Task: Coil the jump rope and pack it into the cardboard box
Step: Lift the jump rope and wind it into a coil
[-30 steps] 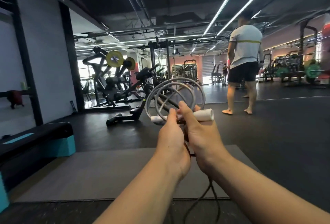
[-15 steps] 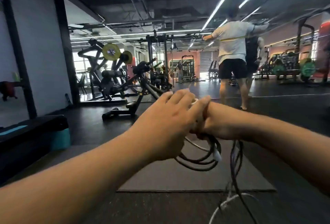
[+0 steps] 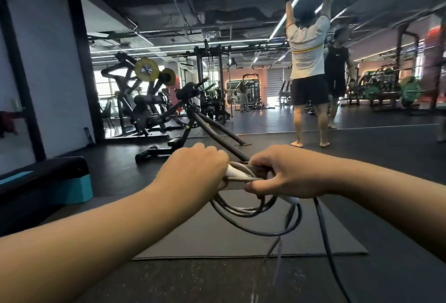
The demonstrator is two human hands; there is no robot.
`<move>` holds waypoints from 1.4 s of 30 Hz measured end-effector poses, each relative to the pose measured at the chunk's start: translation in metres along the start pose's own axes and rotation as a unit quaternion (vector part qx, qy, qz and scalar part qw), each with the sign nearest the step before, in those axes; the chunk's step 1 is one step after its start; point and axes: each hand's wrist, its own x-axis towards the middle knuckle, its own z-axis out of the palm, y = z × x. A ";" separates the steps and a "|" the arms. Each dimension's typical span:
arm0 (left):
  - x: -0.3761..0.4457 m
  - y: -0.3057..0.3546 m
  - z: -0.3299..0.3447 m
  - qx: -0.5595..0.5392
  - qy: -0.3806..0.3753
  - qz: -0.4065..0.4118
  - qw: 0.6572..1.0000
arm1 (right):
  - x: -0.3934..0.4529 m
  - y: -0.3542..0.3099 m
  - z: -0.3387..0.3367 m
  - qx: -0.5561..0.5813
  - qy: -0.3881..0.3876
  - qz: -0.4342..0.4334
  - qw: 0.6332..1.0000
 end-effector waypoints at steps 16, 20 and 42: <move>-0.007 -0.035 0.006 -0.063 -0.125 0.134 0.981 | -0.033 0.039 -0.037 0.077 -0.029 0.053 0.995; -0.020 -0.061 0.016 -0.011 -0.116 0.130 0.985 | -0.036 0.065 -0.045 0.114 -0.089 0.087 0.986; 0.024 0.015 0.011 -0.817 0.004 -0.362 0.448 | -0.006 0.012 0.052 0.438 0.111 0.022 0.892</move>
